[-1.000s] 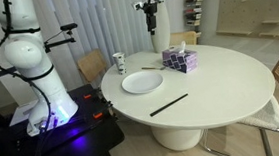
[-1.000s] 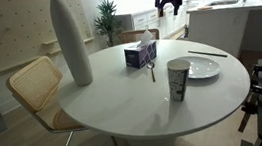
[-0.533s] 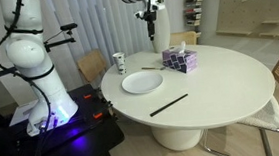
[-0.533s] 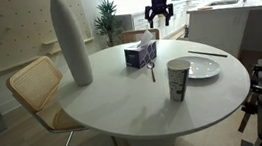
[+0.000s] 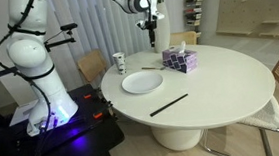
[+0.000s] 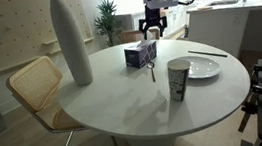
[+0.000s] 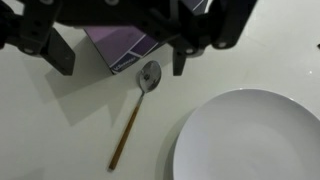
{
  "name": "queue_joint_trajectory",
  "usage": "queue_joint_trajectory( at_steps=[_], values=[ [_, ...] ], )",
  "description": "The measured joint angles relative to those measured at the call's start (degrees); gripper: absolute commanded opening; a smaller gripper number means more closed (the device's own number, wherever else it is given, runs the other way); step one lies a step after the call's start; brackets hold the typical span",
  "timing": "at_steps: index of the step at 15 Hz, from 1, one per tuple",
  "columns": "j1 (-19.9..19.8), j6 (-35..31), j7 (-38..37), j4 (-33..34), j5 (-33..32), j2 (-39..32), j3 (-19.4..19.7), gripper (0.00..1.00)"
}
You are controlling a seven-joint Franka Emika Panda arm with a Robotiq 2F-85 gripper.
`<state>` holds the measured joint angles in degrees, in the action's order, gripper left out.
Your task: Move the spoon to the side of the plate.
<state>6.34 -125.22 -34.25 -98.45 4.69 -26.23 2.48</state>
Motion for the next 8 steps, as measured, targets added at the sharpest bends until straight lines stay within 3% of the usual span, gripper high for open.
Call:
queue_joint_trajectory(
  at_steps=[8],
  values=[
    [2.07, -2.51, -4.57, 1.81, -0.04, -5.67, 0.15, 1.00]
  ],
)
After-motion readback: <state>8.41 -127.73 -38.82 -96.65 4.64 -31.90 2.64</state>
